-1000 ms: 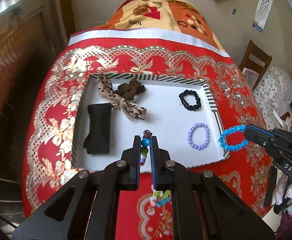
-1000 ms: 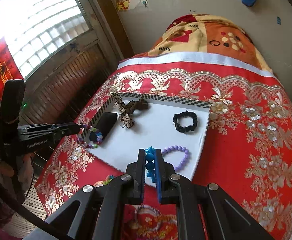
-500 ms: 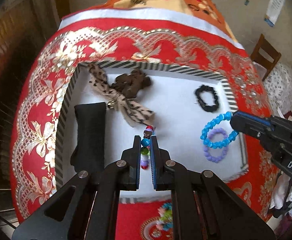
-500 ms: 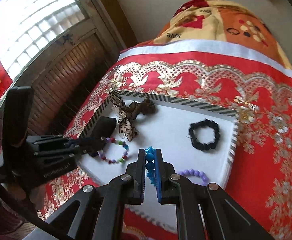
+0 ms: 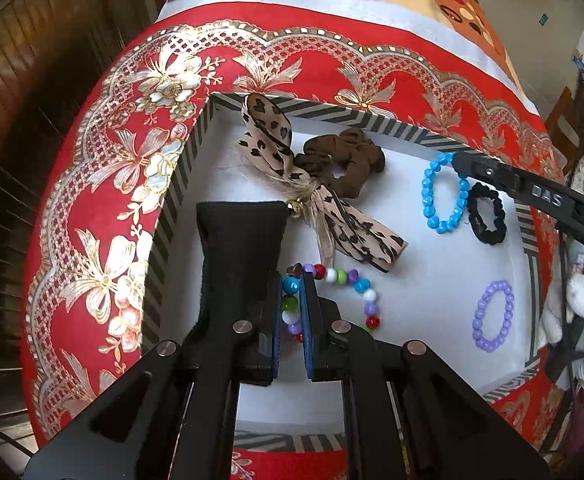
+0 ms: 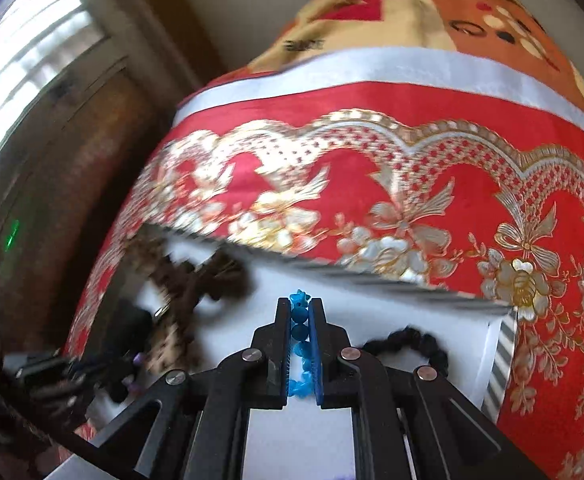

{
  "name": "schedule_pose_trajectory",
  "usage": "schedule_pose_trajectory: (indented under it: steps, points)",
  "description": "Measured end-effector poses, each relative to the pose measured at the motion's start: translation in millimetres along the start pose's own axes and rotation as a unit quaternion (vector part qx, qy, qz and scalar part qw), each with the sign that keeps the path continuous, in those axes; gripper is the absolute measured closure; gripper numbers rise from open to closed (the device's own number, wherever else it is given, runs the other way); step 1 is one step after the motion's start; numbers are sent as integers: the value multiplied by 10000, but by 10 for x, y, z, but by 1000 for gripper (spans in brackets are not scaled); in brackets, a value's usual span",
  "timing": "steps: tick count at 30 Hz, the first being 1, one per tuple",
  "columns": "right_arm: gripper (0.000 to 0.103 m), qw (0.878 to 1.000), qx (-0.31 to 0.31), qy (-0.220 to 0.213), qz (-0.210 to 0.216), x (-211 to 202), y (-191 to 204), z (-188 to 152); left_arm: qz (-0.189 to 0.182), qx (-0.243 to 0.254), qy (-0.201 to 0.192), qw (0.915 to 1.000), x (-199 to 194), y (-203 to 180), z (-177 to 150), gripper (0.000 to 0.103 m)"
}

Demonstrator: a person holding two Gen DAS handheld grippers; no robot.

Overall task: Organize jewelry
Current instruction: 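Carry both bracelets into the striped tray and open both grippers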

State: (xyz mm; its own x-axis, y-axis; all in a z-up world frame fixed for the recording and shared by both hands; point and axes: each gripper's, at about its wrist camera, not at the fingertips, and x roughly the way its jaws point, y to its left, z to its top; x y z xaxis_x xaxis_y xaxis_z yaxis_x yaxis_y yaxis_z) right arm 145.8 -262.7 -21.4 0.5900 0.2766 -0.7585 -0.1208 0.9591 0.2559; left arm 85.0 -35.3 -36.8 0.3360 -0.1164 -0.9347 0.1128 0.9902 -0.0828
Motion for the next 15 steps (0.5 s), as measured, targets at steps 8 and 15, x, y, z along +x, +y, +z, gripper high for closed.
schedule_pose_trajectory:
  steps: [8, 15]
  points:
    - [95, 9998, -63, 127, -146, 225, 12, 34, -61, 19, -187, 9998, -9, -21, 34, 72]
    - [82, 9998, -39, 135, -106, 41, 13, -72, -17, -81, -318, 9995, -89, -31, 12, 61]
